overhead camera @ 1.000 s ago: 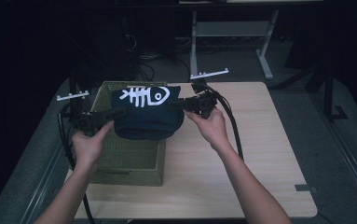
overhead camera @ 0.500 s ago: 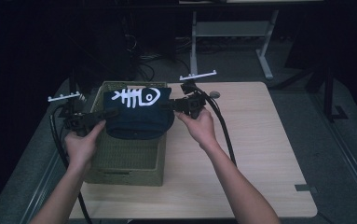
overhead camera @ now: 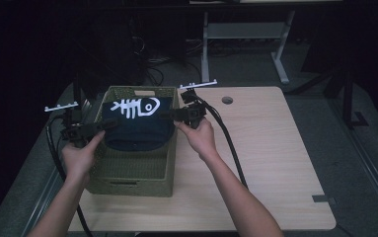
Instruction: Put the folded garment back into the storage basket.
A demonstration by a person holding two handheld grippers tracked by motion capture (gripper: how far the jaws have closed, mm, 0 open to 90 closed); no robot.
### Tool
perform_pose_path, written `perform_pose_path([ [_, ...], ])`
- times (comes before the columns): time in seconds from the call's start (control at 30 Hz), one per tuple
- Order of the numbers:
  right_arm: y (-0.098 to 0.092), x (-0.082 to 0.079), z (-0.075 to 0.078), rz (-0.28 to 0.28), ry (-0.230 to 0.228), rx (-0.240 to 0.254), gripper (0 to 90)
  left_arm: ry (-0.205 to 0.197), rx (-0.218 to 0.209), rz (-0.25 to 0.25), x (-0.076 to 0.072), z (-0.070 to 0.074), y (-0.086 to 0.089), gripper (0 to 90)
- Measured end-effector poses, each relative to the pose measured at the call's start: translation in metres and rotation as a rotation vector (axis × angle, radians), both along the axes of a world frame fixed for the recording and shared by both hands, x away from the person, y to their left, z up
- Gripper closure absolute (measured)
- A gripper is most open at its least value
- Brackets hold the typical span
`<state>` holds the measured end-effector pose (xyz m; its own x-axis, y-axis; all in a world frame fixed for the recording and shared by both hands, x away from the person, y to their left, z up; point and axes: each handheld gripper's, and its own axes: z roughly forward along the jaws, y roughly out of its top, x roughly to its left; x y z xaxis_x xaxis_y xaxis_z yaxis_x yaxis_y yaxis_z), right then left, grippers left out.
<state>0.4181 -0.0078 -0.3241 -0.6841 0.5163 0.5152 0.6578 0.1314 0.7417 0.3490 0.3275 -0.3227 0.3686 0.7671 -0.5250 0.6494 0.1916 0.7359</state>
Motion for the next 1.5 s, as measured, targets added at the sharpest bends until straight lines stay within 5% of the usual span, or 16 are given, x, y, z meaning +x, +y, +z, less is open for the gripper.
perform_pose_path([
  [0.57, 0.025, 0.003, -0.028, 0.004, 0.039, 0.012, 71.0, 0.063, -0.032, 0.028, 0.004, -0.02, 0.024, 62.9],
  [1.5, 0.042, 0.005, -0.054, -0.02, 0.054, -0.056, 70.1, 0.129, 0.021, 0.055, 0.013, -0.033, 0.029, 63.0],
])
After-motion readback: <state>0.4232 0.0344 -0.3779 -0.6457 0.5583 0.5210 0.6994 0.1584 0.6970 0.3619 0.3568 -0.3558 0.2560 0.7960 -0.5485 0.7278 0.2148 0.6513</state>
